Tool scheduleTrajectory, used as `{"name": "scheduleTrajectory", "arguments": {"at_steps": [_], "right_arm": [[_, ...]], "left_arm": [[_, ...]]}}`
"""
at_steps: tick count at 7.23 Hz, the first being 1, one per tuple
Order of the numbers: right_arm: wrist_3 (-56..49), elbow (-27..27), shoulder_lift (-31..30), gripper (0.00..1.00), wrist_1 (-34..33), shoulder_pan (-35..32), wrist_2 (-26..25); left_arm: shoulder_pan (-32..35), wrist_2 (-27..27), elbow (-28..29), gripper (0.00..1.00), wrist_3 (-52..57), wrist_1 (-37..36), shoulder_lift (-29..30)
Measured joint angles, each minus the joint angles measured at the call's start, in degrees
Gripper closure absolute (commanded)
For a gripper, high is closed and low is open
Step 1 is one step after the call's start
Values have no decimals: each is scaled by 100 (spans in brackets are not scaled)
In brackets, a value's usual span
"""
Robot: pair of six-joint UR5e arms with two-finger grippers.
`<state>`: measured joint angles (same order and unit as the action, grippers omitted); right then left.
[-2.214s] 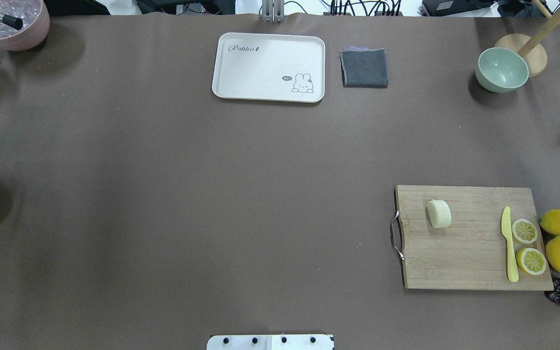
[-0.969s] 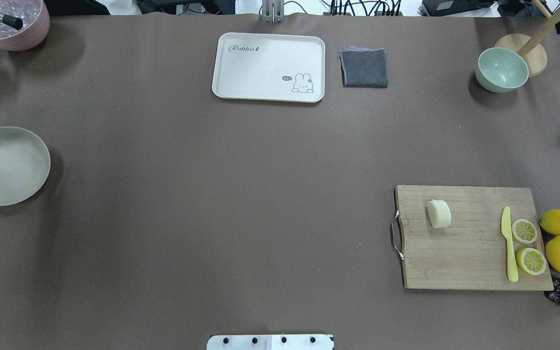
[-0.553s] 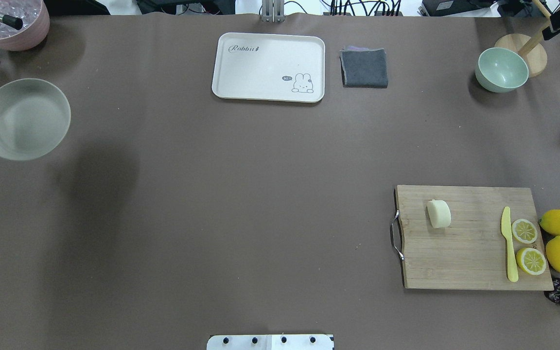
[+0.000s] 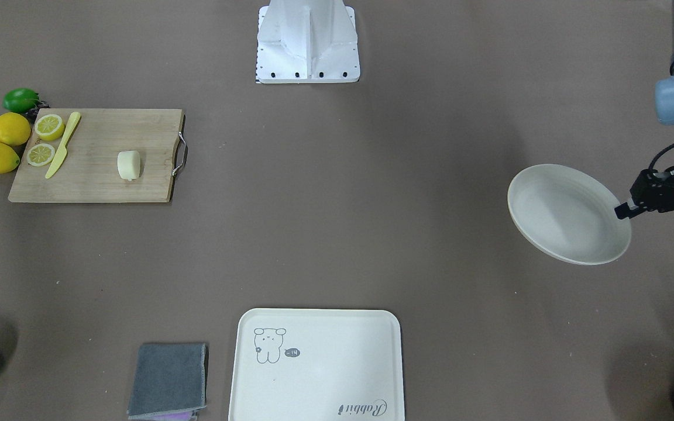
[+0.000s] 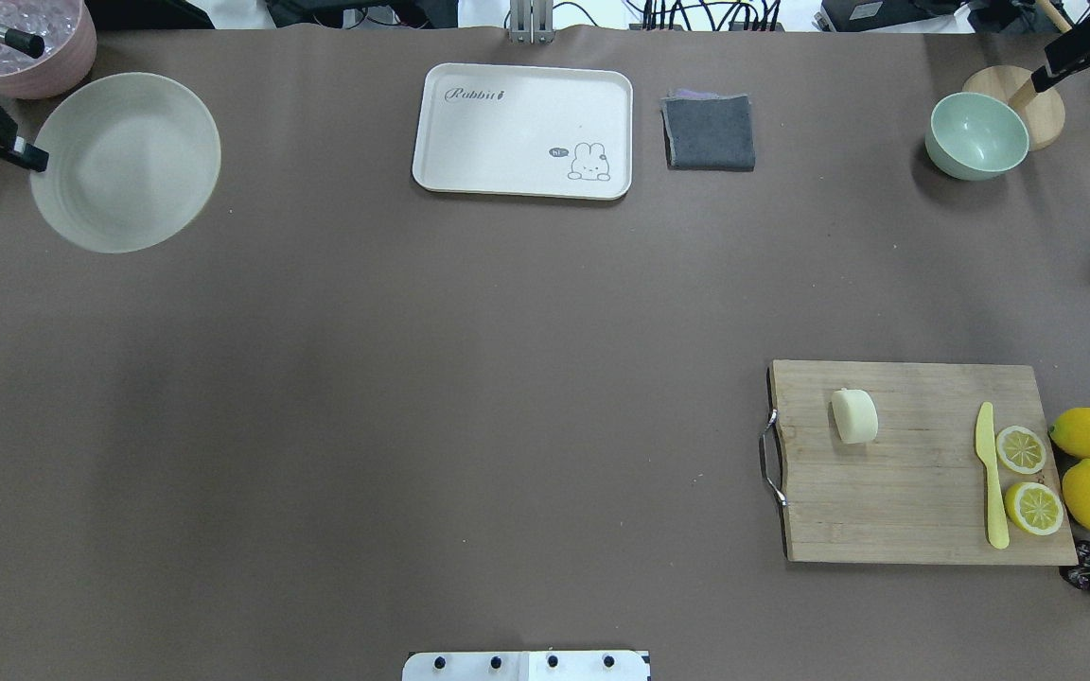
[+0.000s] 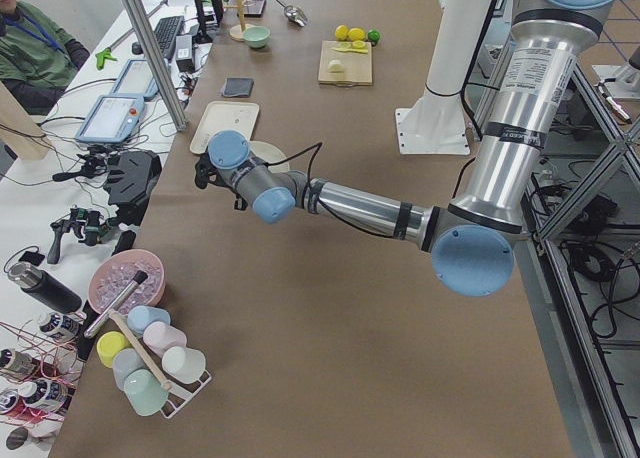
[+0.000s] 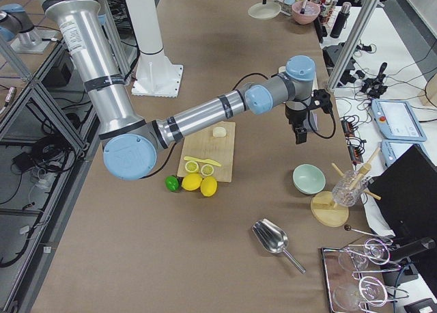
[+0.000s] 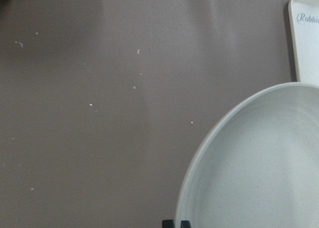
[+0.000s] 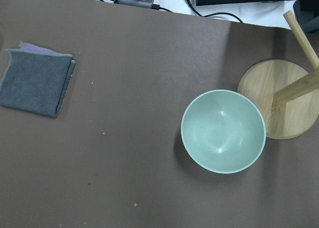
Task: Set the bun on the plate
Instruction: 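Grasp the white plate rim with the left gripper and drag it toward the table center, then slide the white plate to the table center with the left gripper and release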
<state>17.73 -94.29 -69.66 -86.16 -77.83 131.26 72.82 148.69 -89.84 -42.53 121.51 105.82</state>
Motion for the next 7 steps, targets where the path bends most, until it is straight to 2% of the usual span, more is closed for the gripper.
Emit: {"name": "scheduleTrajectory", "arguments": {"at_steps": [2, 7], "right_arm": [[8, 0, 4, 0, -1, 4, 4], [9, -9, -45, 0, -4, -15, 3]], "left_arm": [[-541, -299, -398, 100, -985, 92, 373], [-2934, -2788, -428, 100, -2211, 245, 1082]]}}
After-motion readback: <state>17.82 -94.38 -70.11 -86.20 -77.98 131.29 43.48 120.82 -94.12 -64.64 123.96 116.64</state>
